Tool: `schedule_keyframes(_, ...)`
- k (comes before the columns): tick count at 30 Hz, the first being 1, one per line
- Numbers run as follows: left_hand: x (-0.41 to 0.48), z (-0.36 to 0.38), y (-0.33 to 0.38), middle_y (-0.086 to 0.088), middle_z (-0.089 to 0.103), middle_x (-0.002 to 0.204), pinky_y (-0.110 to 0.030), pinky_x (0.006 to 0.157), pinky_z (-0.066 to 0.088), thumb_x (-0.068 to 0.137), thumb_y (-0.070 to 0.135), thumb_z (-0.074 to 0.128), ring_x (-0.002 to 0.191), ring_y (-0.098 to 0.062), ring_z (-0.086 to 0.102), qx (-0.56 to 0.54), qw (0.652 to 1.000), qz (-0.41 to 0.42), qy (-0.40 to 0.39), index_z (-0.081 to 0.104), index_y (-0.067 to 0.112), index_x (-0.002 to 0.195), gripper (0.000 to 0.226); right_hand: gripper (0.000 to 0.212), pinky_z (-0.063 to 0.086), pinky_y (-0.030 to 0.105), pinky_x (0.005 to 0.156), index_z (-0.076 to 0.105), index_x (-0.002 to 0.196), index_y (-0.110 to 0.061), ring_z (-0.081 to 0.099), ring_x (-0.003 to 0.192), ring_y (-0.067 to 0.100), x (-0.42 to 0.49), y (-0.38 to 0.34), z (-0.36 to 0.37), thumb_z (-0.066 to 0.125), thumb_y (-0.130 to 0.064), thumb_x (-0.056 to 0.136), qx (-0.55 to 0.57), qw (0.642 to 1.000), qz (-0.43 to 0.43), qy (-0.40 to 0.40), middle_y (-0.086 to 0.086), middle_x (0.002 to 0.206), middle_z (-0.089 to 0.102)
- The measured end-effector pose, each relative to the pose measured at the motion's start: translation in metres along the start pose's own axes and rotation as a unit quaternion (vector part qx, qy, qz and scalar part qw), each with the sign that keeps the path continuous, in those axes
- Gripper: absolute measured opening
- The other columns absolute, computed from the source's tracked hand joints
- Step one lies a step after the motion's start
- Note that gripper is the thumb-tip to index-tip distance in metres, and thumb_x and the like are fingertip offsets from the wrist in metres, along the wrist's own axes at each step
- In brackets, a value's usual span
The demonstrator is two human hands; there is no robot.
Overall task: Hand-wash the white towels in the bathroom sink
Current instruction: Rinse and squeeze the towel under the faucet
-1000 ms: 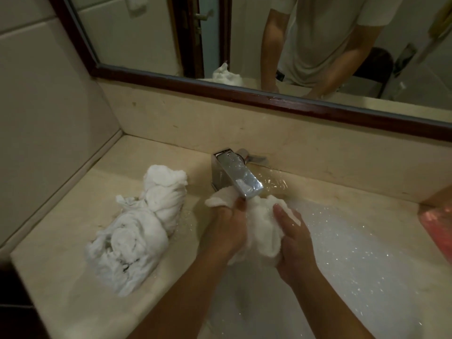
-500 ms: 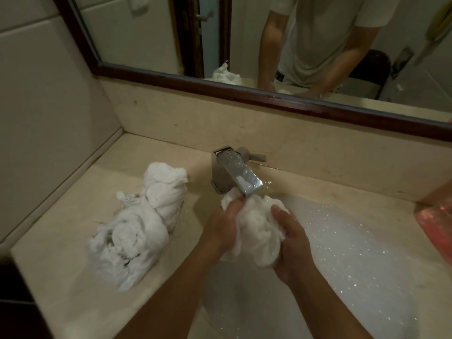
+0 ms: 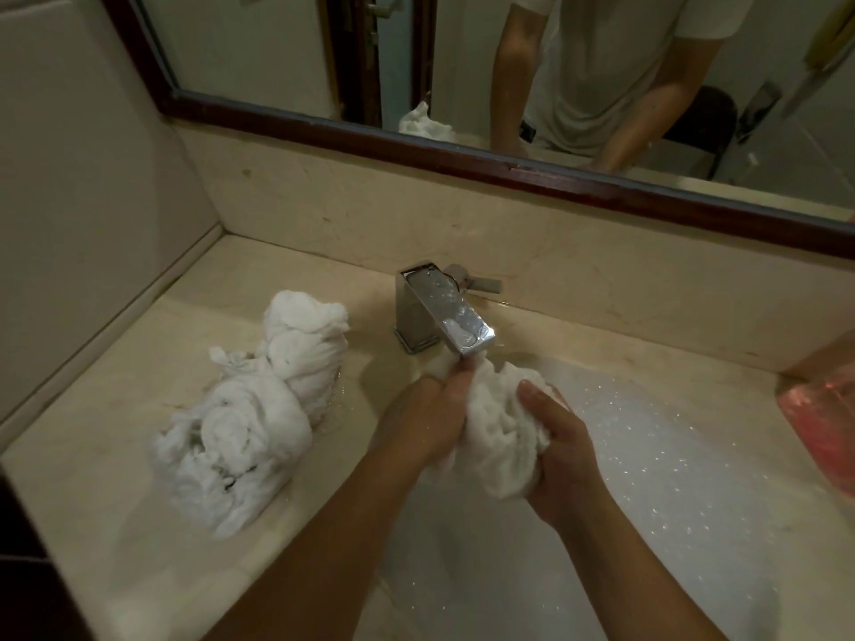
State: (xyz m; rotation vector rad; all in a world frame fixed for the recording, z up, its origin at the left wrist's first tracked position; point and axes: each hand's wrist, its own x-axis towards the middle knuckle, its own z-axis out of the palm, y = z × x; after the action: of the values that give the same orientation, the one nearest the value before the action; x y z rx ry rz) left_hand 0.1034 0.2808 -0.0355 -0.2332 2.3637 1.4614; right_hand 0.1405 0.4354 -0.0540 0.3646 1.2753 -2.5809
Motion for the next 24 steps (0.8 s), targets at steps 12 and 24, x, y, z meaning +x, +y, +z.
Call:
schedule_keyframes(12,0.019,-0.004,-0.014,-0.007,0.072,0.126,-0.044,0.106,0.048,0.073,0.1,0.029,0.115,-0.026,0.066,-0.08,0.996,-0.023,-0.024,0.072,0.028,0.124,0.099,0.1,0.062,0.043,0.084,0.053,0.144,0.01,0.073,0.107,0.041,-0.005,-0.007,0.01,0.094,-0.034,0.063,0.031,0.997,0.062,-0.037,0.033,0.126,0.066)
schedule_keyframes(24,0.005,-0.005,-0.015,0.007,0.072,0.127,-0.051,0.109,0.051,0.072,0.098,0.051,0.117,-0.017,0.068,-0.117,0.992,-0.024,-0.035,0.061,0.03,0.132,0.091,0.055,0.064,0.045,0.089,0.07,0.13,0.005,0.074,0.108,0.04,-0.012,0.005,0.017,0.056,-0.033,0.093,0.123,0.991,0.049,0.028,0.029,0.124,0.071)
